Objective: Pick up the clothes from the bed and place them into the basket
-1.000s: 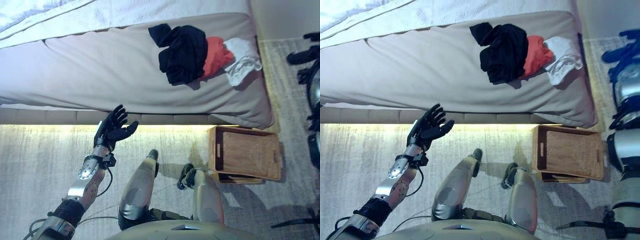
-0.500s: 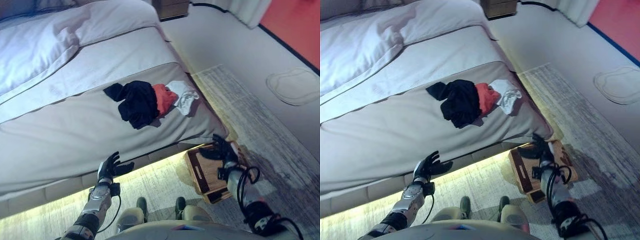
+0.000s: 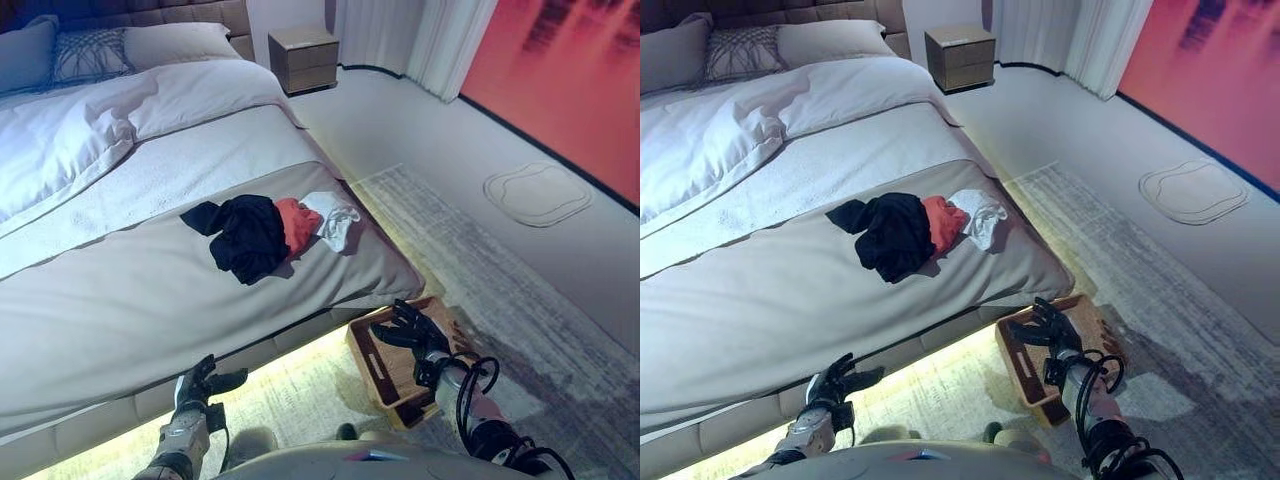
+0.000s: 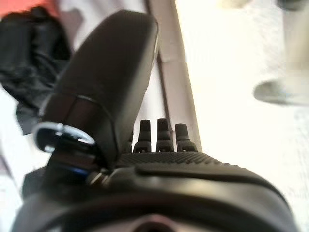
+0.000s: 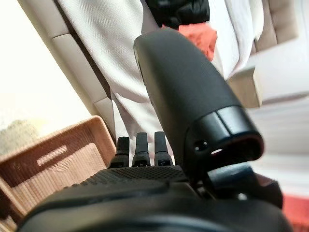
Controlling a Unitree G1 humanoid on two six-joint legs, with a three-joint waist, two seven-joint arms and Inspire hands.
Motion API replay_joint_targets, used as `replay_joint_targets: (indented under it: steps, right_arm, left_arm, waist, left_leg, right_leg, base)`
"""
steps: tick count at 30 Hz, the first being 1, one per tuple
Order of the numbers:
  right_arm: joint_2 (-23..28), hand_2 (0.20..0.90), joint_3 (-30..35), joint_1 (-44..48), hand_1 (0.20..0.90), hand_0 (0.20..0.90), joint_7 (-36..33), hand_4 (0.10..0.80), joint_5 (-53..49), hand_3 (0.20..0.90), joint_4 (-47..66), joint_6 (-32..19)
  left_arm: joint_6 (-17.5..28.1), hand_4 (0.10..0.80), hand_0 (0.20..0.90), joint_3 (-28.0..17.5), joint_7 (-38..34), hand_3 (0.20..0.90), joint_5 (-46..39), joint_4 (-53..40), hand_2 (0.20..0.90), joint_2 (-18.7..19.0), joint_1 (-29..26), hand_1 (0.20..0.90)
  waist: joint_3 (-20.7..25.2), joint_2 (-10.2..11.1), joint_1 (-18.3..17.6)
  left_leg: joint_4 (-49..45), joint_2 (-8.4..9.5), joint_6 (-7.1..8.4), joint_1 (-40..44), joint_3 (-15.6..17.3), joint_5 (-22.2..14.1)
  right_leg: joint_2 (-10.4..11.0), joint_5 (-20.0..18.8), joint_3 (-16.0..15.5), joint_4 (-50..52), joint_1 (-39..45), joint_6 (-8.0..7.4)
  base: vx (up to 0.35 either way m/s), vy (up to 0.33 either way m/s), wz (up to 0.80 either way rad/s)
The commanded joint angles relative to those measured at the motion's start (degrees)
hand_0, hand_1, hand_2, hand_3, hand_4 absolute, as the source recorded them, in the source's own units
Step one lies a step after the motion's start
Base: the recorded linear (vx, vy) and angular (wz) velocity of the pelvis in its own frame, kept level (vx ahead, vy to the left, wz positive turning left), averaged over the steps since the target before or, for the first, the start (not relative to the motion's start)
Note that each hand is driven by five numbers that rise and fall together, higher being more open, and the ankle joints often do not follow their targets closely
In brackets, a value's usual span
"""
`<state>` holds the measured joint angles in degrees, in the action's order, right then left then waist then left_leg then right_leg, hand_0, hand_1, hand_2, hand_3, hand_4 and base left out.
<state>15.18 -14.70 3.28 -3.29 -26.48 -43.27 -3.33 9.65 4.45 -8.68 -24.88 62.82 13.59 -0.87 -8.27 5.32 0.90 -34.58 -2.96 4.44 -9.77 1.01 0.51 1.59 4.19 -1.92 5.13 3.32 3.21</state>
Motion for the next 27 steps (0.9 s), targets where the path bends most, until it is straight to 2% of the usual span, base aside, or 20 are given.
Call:
replay_joint_targets:
  steps: [1,3,4,5,7,13,21,24,26,27]
  right_arm:
    - [3.03,0.900,-1.10,3.18,0.900,0.900,-1.09,0.800,0.42,0.900,4.17,-2.19]
    - [3.16,0.900,-0.99,3.61,0.900,0.900,-1.60,0.800,0.20,0.900,4.74,-1.82]
    - [3.05,0.900,-0.50,3.81,0.900,0.900,-1.29,0.800,0.90,0.900,3.91,-1.61]
    - [3.07,0.900,-0.07,3.39,0.900,0.900,-1.18,0.800,0.71,0.900,3.57,-1.53]
    - [2.87,0.900,1.01,2.07,0.900,0.900,-0.29,0.800,0.19,0.900,4.12,-1.24]
    - [1.46,0.900,0.69,0.13,0.900,0.900,-0.58,0.800,2.58,0.900,4.68,-2.43]
    - [1.73,0.900,-0.98,1.25,0.900,0.900,-1.85,0.800,5.90,0.900,9.84,-2.62]
    - [1.50,0.900,-1.79,1.67,0.900,0.900,-2.42,0.800,7.83,0.900,10.90,-2.46]
    - [1.03,0.900,-2.36,1.61,0.900,0.900,-2.46,0.800,7.81,0.900,11.08,-2.22]
    - [0.89,0.900,-2.70,1.38,0.900,0.900,-2.41,0.800,7.80,0.900,11.25,-2.56]
  left_arm:
    - [3.74,0.800,0.900,-0.65,1.78,0.900,-1.60,-3.30,0.900,1.72,-0.62,0.900]
    - [3.79,0.800,0.900,0.64,1.67,0.900,-2.17,-4.61,0.900,2.14,-0.94,0.900]
    - [4.25,0.800,0.900,0.89,1.34,0.900,-1.29,-4.42,0.900,2.41,-1.40,0.900]
    - [4.38,0.800,0.900,1.21,1.00,0.900,-0.26,-4.36,0.900,2.47,-1.79,0.900]
    - [4.43,0.800,0.900,1.67,0.57,0.900,-0.90,-6.19,0.900,2.92,-1.62,0.900]
    - [7.34,0.800,0.900,2.00,-0.19,0.900,-2.22,-9.41,0.900,3.11,-1.10,0.900]
    - [9.33,0.800,0.900,0.62,0.46,0.900,-1.88,-13.09,0.900,3.47,0.73,0.900]
    - [8.82,0.800,0.900,0.27,1.16,0.900,-1.66,-14.24,0.900,3.76,1.28,0.900]
    - [8.20,0.800,0.900,0.31,1.66,0.900,-1.07,-14.29,0.900,4.01,1.50,0.900]
    - [8.18,0.800,0.900,0.53,2.11,0.900,-0.84,-14.40,0.900,4.07,1.52,0.900]
  waist:
    - [-3.39,-2.37,0.98]
    - [-4.25,-3.31,1.65]
    - [-4.04,-2.83,1.69]
    - [-3.66,-2.51,1.69]
    - [-2.89,-2.26,1.34]
    - [-2.33,-1.93,2.38]
    - [-2.57,-0.91,4.77]
    - [-2.20,-0.40,5.67]
    - [-1.41,-0.14,6.19]
    - [-1.18,-0.77,6.06]
  left_leg:
    - [9.73,1.94,-2.90,-4.60,0.06,2.27]
    - [19.24,1.25,-2.15,-4.72,2.19,4.15]
    - [21.49,1.95,-2.95,-3.96,2.45,1.65]
    - [20.97,2.87,-3.35,-3.87,2.12,0.10]
    - [21.29,2.97,-4.07,-2.37,3.09,-1.88]
    - [22.36,3.83,-4.66,0.88,1.17,-3.13]
    - [20.21,5.42,-6.10,0.62,0.47,-5.43]
    - [20.79,6.21,-7.47,1.48,0.51,-6.17]
    - [24.46,7.12,-8.75,3.77,0.21,-5.64]
    - [26.36,6.93,-9.19,5.13,-0.05,-5.33]
  right_leg:
    - [-2.04,3.39,-0.60,2.18,3.87,-1.85]
    - [-2.81,5.27,-0.88,2.20,6.15,-2.15]
    - [-2.01,6.10,-0.53,2.30,7.11,-2.95]
    - [-1.40,6.36,-0.60,2.45,7.55,-3.34]
    - [-0.18,6.31,-2.08,3.29,6.84,-4.30]
    - [1.14,5.74,-5.22,4.47,5.49,-4.56]
    - [2.87,5.67,-6.12,5.58,5.56,-5.86]
    - [3.81,3.62,-6.75,7.95,5.99,-7.38]
    - [5.56,-3.31,-7.03,15.99,4.44,-9.16]
    - [6.25,-6.58,-7.24,21.90,1.73,-9.65]
  base:
    - [0.235,0.120,-0.26]
    - [0.250,0.120,-0.30]
    - [0.260,0.142,-0.10]
    - [0.263,0.157,-0.01]
    - [0.243,0.125,0.06]
    - [0.211,0.070,0.22]
    - [0.154,0.109,0.13]
    - [0.150,0.135,0.17]
    - [0.132,0.166,0.11]
    - [0.125,0.186,0.13]
